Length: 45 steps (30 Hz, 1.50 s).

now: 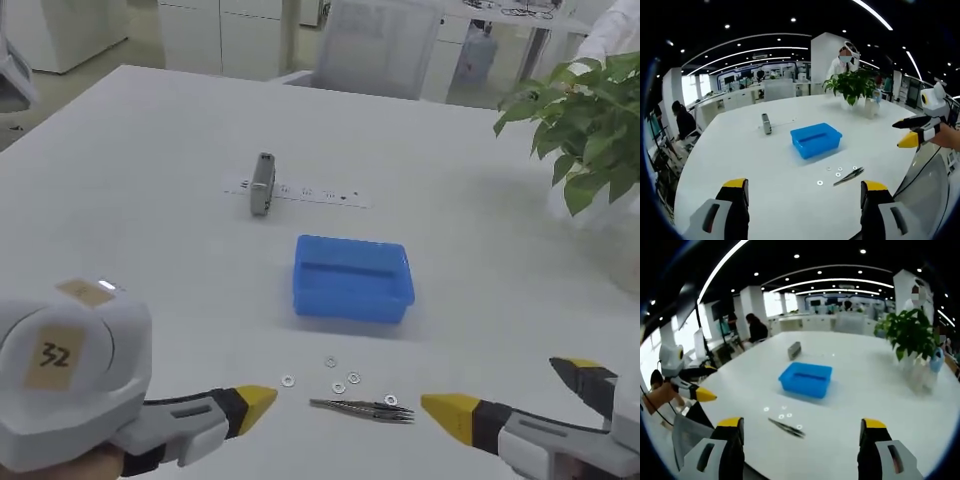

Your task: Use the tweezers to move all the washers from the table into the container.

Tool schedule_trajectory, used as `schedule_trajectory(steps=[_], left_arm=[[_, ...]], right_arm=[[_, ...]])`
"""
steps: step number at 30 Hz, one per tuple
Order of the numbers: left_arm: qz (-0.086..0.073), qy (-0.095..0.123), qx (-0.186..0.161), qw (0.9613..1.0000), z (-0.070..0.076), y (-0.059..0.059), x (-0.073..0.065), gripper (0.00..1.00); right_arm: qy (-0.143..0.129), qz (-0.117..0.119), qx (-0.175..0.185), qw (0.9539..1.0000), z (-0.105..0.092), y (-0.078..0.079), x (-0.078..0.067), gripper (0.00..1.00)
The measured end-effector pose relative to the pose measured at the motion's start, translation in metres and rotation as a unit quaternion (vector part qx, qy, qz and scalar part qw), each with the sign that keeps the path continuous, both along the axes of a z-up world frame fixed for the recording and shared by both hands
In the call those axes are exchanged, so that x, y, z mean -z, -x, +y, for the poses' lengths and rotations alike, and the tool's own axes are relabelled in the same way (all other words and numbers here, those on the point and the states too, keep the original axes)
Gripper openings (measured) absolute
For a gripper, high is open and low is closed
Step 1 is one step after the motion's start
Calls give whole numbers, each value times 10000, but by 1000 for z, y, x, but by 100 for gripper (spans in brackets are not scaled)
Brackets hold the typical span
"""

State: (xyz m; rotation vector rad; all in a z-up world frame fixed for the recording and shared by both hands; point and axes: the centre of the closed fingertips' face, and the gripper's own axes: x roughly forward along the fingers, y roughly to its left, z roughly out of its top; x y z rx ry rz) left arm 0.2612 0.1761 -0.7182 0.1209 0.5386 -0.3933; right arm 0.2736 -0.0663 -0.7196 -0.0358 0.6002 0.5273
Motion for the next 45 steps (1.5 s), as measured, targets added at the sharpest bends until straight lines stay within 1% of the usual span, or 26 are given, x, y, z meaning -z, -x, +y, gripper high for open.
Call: schedule_trajectory(steps=[5, 12, 15, 17, 19, 23, 25, 26, 27, 28, 29, 30, 32, 33, 35, 36, 37, 38, 39, 41, 42, 43, 44, 45], left_arm=[[46, 21, 1, 10000, -1, 0, 2, 95], [81, 37, 10, 10000, 1, -3, 4, 94], [149, 50, 88, 9998, -3, -4, 8, 91], [198, 1, 173, 9997, -6, -5, 12, 90], [216, -64, 221, 9995, -8, -7, 15, 89], [230, -51, 271, 9994, -11, -12, 17, 87], [227, -47, 320, 9992, -13, -15, 19, 84], [193, -67, 400, 9990, -15, -17, 21, 80], [143, -81, 495, 9986, -17, -18, 22, 73], [110, -76, 660, 9977, -22, -19, 25, 67], [114, -63, 743, 9972, -25, -20, 28, 62], [156, -31, 878, 9960, -30, -21, 32, 56], [214, 29, 1088, 9938, -39, -22, 37, 48], [266, 31, 1250, 9918, -45, -23, 41, 42], [345, -60, 1479, 9884, -52, -24, 48, 36], [370, -94, 1605, 9863, -56, -25, 51, 31], [455, -143, 1794, 9826, -62, -25, 57, 27], [464, -181, 1896, 9806, -65, -27, 61, 24], [500, -223, 2025, 9778, -69, -28, 65, 21], [613, -296, 2234, 9723, -75, -29, 74, 19], [655, -365, 2378, 9684, -78, -30, 80, 17], [676, -474, 2554, 9633, -82, -31, 86, 14], [676, -520, 2650, 9605, -84, -32, 90, 12], [729, -554, 2758, 9568, -88, -31, 95, 10]], right_arm=[[1, 17, 20, 10000, 1, 0, 0, 95], [-6, 103, 23, 9999, 1, -2, 6, 94], [-18, 138, 60, 9999, 1, -2, 9, 94], [-25, 171, 81, 9998, 0, -1, 11, 94], [-11, 190, 89, 9998, -1, -1, 12, 94], [2, 174, 146, 9997, -4, -3, 12, 93], [-1, 156, 186, 9997, -5, -4, 12, 90], [-18, 155, 197, 9997, -5, -4, 13, 89], [-13, 170, 203, 9996, -5, -4, 16, 89], [21, 207, 203, 9996, -5, -3, 19, 89], [84, 282, 181, 9994, -6, -2, 24, 88], [116, 325, 174, 9993, -6, -1, 26, 88], [150, 378, 176, 9990, -6, 1, 31, 87], [145, 414, 178, 9989, -6, 2, 32, 87], [145, 453, 175, 9987, -6, 2, 34, 86], [152, 472, 166, 9986, -6, 3, 35, 86], [161, 492, 162, 9985, -7, 2, 36, 86], [169, 512, 158, 9984, -7, 2, 37, 86], [165, 524, 152, 9984, -7, 3, 37, 86], [163, 553, 132, 9983, -6, 3, 38, 85], [152, 580, 109, 9981, -5, 3, 39, 85], [153, 587, 102, 9981, -5, 3, 39, 85], [157, 596, 93, 9981, -5, 3, 39, 85], [163, 608, 86, 9980, -4, 3, 40, 85]])
